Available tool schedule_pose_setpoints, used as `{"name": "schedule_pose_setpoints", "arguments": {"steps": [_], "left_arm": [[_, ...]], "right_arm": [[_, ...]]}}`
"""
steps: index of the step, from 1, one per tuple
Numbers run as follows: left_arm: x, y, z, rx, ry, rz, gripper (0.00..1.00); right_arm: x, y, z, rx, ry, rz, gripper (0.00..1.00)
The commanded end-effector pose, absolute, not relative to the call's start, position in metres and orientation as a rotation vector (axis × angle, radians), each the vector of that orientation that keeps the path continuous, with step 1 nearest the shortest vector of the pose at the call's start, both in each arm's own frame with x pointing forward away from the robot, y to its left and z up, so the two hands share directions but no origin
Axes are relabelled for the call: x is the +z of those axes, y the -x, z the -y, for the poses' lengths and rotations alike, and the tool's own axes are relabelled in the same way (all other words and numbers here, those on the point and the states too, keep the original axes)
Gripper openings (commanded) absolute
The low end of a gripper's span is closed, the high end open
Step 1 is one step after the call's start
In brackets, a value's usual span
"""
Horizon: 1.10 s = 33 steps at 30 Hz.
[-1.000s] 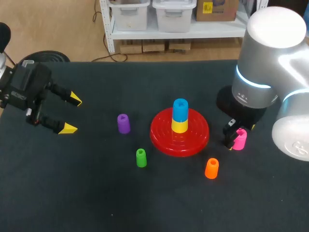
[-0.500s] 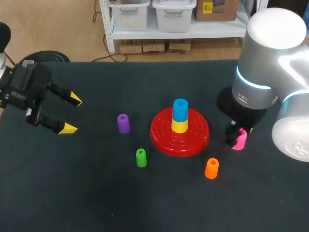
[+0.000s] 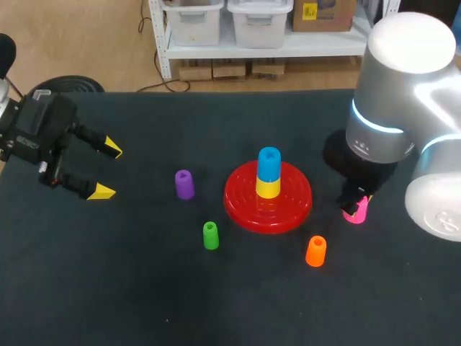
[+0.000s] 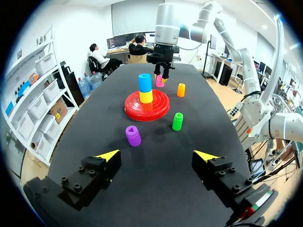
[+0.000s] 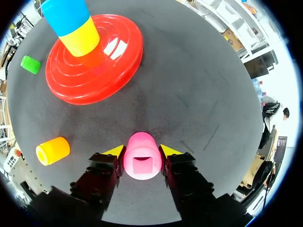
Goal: Pick up and stack the cylinders on the red base in this order: pink,purple,orange,green
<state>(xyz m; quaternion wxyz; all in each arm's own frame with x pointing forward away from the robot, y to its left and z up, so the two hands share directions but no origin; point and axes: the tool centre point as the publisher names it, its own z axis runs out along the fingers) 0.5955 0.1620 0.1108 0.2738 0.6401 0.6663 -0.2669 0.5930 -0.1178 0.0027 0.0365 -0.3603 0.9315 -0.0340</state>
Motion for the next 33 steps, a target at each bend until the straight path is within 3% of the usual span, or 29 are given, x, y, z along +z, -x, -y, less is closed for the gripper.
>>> {"name": "schedule_pose_setpoints", "arguments": {"steps": [1, 16, 33], "left_arm": [[0.11, -0.596, -0.162, -0.717, -1.721, -1.79, 1.0], [0.11, -0.596, -0.162, -0.717, -1.721, -1.79, 1.0], [0.11, -0.596, -0.162, -0.717, -1.721, -1.79, 1.0]], "right_arm": [[0.005, -0.593, 0.117, -0.089, 1.1, -2.855, 0.0], [0.114, -0.604, 0.117, 0.183, 1.157, -2.781, 0.0], [0.166, -0.598, 0.059, 0.089, 1.446, -2.608, 0.0]]}}
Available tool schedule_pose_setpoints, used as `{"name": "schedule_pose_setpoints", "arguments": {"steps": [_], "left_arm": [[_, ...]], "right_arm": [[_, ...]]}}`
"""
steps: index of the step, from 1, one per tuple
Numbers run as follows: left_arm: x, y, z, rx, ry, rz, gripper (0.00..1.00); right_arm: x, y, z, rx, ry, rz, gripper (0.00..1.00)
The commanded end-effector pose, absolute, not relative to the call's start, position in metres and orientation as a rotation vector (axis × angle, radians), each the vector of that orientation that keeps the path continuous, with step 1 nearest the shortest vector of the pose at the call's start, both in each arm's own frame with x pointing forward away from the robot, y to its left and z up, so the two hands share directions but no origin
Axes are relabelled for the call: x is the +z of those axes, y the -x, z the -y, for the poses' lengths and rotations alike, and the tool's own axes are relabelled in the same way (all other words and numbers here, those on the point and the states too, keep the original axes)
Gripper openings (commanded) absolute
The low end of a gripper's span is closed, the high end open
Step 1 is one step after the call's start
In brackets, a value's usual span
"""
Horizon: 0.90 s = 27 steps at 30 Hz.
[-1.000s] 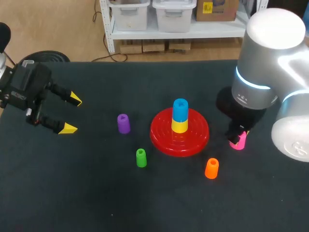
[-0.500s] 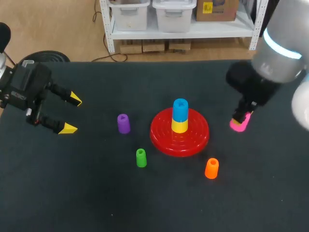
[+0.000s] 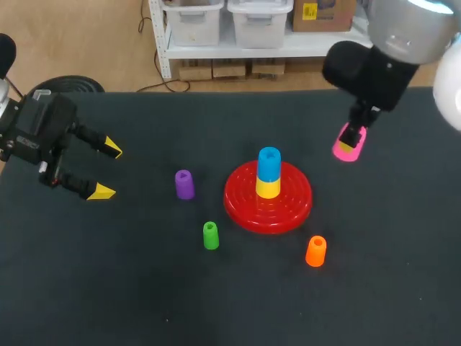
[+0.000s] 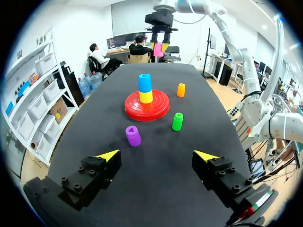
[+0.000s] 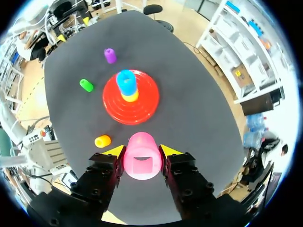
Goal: Pick up and stack the cylinders on the red base in this order: pink,purple,orange,green
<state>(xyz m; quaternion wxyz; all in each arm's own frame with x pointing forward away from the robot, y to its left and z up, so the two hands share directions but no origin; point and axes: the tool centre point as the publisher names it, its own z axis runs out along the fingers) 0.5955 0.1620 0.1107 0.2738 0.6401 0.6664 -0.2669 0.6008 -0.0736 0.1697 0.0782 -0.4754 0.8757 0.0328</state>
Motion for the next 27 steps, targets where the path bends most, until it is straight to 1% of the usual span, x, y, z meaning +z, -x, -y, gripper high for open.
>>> {"name": "schedule_pose_setpoints", "arguments": {"steps": [1, 19, 27], "left_arm": [[0.11, -0.596, -0.162, -0.717, -1.721, -1.79, 1.0], [0.11, -0.596, -0.162, -0.717, -1.721, -1.79, 1.0], [0.11, -0.596, -0.162, -0.717, -1.721, -1.79, 1.0]], "right_arm": [[0.166, -0.598, 0.055, 0.095, 1.461, -2.598, 0.0], [0.16, -0.602, -0.016, 0.118, 1.693, -2.469, 0.0], [0.154, -0.612, -0.034, 0.112, 1.757, -2.46, 0.0]]}}
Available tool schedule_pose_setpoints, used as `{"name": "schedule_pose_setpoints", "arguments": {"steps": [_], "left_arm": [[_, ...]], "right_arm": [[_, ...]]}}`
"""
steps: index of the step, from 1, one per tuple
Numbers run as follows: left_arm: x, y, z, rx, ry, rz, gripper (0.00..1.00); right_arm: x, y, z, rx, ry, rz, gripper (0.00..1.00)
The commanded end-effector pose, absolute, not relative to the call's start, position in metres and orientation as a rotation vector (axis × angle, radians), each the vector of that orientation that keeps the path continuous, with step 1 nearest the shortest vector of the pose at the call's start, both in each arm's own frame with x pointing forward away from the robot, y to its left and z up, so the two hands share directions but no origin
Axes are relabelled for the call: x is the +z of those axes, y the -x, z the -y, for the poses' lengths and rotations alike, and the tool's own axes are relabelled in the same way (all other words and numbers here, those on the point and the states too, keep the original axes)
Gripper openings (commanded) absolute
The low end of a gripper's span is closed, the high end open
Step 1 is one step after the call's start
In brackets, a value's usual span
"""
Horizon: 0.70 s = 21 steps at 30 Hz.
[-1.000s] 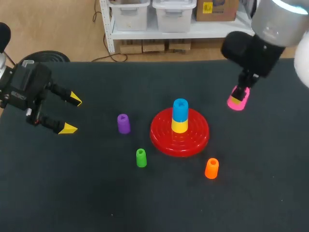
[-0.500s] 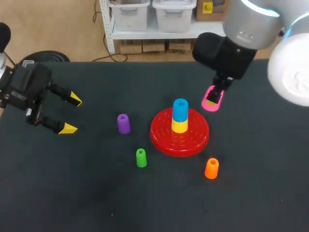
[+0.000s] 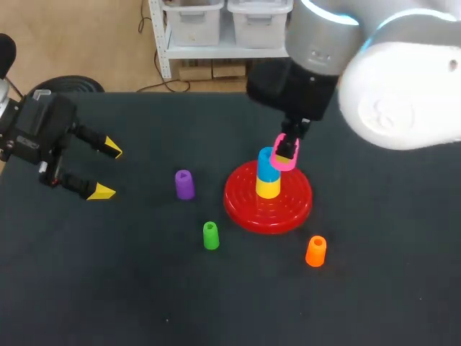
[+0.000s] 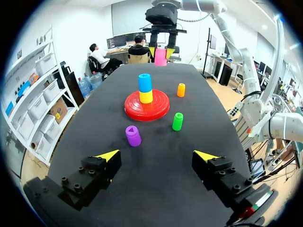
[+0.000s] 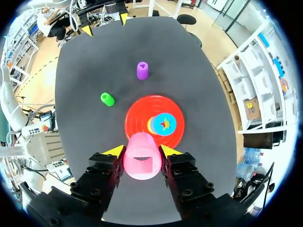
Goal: Pick up and stack the cylinders on the red base in this order: pink,purple,orange,green
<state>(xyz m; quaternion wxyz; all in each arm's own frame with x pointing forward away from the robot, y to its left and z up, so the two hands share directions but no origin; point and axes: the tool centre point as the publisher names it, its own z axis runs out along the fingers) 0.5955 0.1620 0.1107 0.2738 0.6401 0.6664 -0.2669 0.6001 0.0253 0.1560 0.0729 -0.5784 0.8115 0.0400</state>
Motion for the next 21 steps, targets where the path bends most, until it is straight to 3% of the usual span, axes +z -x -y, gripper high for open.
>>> {"name": "schedule_pose_setpoints", "arguments": {"steps": [1, 21], "left_arm": [[0.11, -0.596, -0.162, -0.717, -1.721, -1.79, 1.0], [0.11, -0.596, -0.162, -0.717, -1.721, -1.79, 1.0]], "right_arm": [[0.153, -0.614, -0.035, 0.102, 1.757, -2.46, 0.0], [0.138, -0.639, -0.039, 0.086, 1.8, -2.504, 0.0]]}}
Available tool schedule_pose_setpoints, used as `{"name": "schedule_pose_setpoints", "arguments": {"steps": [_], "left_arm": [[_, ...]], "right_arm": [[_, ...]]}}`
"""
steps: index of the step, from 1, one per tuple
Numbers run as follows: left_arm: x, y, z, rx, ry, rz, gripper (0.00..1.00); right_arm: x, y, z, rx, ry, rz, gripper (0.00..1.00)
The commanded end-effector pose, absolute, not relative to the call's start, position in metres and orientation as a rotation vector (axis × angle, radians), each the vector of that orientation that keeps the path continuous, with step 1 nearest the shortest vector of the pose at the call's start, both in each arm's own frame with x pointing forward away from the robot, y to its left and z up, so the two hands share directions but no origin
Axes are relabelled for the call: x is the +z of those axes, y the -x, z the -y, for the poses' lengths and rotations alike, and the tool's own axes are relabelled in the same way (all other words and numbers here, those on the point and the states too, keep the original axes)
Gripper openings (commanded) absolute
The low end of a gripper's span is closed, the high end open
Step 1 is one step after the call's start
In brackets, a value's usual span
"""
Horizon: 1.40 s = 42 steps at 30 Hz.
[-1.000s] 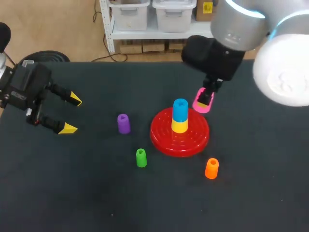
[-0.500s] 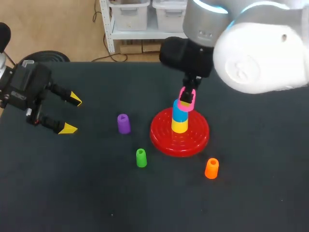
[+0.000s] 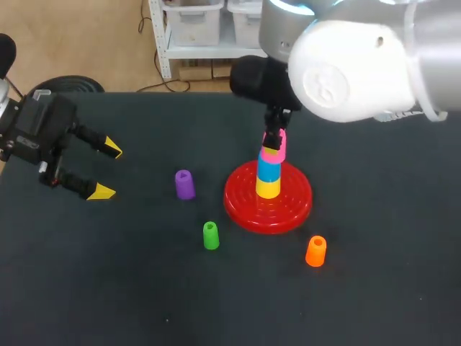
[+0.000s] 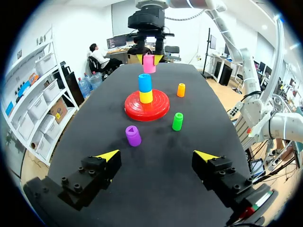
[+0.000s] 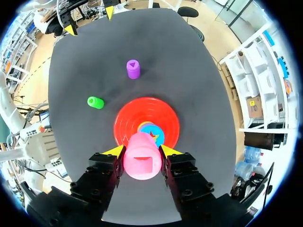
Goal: Pick up and stack the cylinders on the red base in this order: pink,purple,orange,green
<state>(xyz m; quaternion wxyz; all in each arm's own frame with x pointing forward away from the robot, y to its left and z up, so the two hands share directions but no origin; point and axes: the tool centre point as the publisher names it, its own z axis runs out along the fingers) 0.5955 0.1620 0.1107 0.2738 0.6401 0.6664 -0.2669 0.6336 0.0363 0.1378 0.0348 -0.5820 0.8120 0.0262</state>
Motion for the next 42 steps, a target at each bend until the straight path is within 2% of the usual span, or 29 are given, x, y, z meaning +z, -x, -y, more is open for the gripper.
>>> {"name": "schedule_pose_setpoints", "arguments": {"steps": [1, 42], "left_arm": [[0.11, -0.596, -0.162, -0.717, -1.721, -1.79, 1.0], [0.11, -0.596, -0.162, -0.717, -1.721, -1.79, 1.0]], "right_arm": [[0.137, -0.639, -0.038, 0.086, 1.801, -2.505, 0.0], [0.123, -0.647, -0.037, 0.109, 1.845, -2.499, 0.0]]}}
